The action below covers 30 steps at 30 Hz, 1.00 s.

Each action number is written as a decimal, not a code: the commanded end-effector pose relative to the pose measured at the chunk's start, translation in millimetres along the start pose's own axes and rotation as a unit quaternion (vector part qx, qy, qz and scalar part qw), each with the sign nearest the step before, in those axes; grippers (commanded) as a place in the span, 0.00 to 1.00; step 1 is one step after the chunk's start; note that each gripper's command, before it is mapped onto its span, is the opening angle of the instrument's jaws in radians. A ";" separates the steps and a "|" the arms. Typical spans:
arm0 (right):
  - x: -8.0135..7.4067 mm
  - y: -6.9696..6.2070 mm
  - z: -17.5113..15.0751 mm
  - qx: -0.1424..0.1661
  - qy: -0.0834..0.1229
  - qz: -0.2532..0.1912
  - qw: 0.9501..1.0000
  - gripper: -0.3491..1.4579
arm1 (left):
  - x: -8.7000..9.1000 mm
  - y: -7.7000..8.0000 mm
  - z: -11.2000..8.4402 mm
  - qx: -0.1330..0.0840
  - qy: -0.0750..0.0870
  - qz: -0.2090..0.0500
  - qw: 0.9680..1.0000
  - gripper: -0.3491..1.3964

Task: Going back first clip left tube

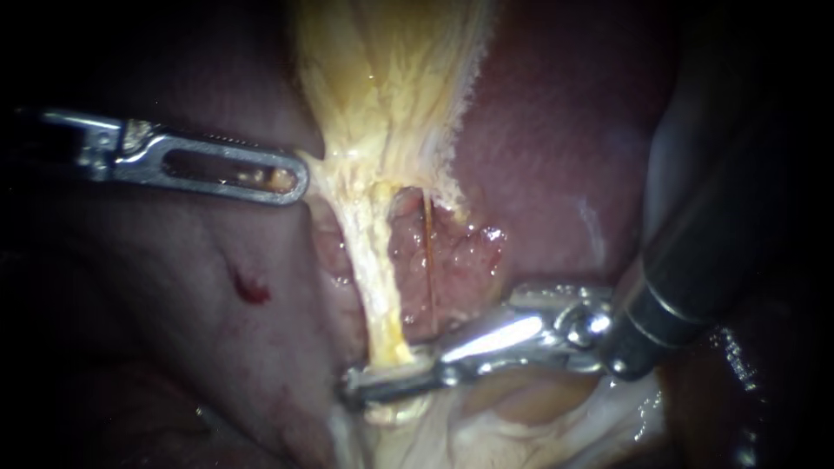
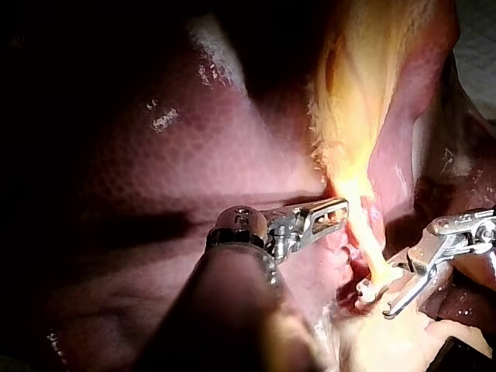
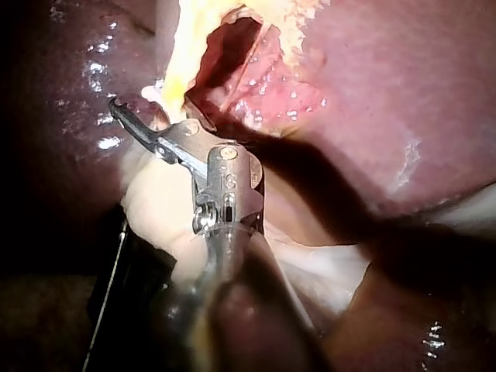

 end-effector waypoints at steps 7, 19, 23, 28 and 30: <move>0.1 1.3 -0.2 -0.031 0.015 -0.072 0.997 0.47 | 0.1 0.0 0.1 0.002 0.003 0.000 1.000 0.00; -1.0 2.0 -4.2 -0.067 0.026 -0.143 0.987 0.47 | 0.3 -0.1 0.2 0.005 0.006 0.001 1.000 0.00; -0.1 0.8 -7.4 -0.066 0.026 -0.171 0.983 0.47 | 0.3 -0.1 0.1 0.006 0.007 0.001 1.000 0.00; 1.4 -0.2 -11.4 -0.077 0.029 -0.201 0.976 0.47 | 0.3 -0.2 0.1 0.006 0.007 0.001 1.000 0.00; 1.9 -0.5 -12.9 -0.082 0.031 -0.210 0.974 0.47 | 0.3 -0.2 0.1 0.006 0.007 0.001 1.000 0.00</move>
